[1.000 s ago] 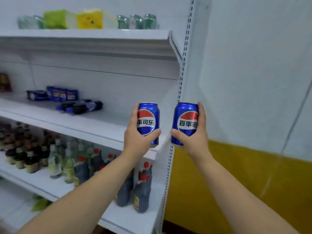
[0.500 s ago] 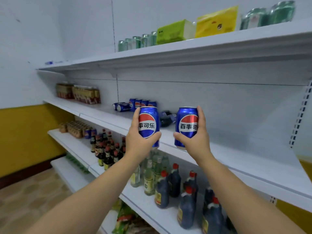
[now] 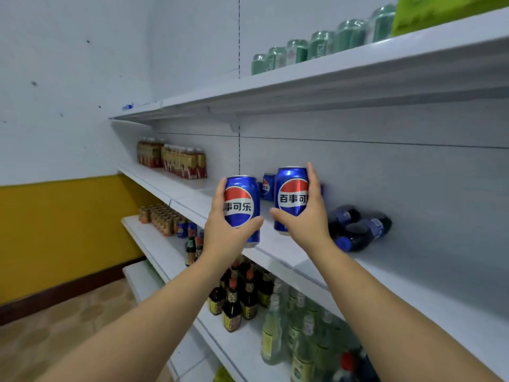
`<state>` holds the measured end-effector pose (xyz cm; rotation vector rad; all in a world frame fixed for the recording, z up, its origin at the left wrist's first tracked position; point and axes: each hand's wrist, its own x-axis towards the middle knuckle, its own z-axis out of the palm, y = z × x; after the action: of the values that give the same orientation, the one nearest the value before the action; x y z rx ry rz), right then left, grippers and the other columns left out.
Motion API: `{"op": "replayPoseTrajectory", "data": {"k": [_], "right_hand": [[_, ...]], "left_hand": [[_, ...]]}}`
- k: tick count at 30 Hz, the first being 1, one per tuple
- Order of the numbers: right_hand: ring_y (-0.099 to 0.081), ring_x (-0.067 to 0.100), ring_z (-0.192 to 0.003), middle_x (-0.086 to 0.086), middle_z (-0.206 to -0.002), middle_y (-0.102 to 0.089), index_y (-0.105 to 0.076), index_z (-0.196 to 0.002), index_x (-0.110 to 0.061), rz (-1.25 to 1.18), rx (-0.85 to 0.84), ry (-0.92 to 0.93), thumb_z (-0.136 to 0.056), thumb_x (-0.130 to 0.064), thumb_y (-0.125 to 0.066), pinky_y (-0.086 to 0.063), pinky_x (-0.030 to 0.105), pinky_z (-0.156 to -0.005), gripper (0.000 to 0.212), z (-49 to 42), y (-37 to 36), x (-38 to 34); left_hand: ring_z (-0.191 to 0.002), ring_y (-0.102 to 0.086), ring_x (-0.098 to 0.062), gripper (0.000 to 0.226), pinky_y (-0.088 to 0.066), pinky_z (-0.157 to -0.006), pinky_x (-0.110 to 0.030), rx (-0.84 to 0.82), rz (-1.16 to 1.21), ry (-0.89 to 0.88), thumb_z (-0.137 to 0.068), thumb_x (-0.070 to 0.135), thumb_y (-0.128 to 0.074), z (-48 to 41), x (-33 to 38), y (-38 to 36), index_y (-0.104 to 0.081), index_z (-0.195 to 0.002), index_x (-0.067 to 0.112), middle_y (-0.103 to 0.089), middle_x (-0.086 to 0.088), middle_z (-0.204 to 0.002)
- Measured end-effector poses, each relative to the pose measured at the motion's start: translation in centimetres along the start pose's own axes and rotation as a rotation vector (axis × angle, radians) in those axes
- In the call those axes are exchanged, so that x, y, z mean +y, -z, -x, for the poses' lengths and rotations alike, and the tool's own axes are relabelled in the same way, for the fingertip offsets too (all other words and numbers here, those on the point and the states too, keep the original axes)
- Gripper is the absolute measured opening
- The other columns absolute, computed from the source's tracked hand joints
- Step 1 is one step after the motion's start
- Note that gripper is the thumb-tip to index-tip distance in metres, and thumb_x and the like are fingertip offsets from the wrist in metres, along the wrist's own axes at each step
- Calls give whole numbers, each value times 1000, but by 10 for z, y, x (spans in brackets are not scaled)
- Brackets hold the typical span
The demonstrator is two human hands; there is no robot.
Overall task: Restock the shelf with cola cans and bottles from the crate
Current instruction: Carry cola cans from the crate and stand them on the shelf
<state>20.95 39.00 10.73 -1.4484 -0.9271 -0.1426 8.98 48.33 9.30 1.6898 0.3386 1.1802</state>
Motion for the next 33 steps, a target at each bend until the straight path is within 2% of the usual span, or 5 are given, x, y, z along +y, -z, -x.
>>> {"op": "replayPoseTrajectory", "data": {"k": [12, 16, 21, 27, 33], "right_hand": [[-48, 11, -111, -6, -131, -38, -13, -146, -33, 79, 101, -116, -65, -2, -80, -45, 22, -85, 110, -93, -126, 79], [-46, 9, -103, -8, -122, -38, -14, -147, -29, 141, 223, -178, -66, -1, -80, -44, 5, -58, 107, -126, -170, 96], [-47, 7, -109, -8, -130, -39, -13, -147, -30, 216, 322, -220, -64, -2, -81, -41, 9, -76, 111, -156, -204, 114], [-53, 13, -103, -2, -123, -48, -20, -145, -27, 245, 473, -293, -62, 8, -76, -45, 24, -80, 106, -169, -203, 141], [-56, 16, -108, -4, -119, -56, -25, -143, -28, 279, 540, -360, -60, 4, -78, -46, 29, -85, 103, -199, -189, 168]], "left_hand": [[-110, -52, -12, 99, -52, -88, -31, -59, 39, 34, -71, 12, -78, -156, -130, 47, -17, -143, 42, -42, 7, -129], [-106, -53, -10, 100, -51, -85, -28, -175, 84, 55, -70, 10, -78, -210, -169, 64, -17, -143, 40, -43, 8, -125], [-97, -54, -4, 101, -51, -84, -28, -341, 115, 61, -66, 6, -80, -278, -199, 70, -21, -142, 35, -47, 10, -117], [-101, -54, -4, 101, -52, -82, -28, -522, 279, 107, -67, 2, -80, -315, -225, 34, -22, -143, 31, -47, 6, -120], [-109, -52, -13, 104, -46, -90, -27, -555, 165, 86, -60, 9, -85, -328, -251, -2, -23, -141, 26, -45, 0, -131]]}}
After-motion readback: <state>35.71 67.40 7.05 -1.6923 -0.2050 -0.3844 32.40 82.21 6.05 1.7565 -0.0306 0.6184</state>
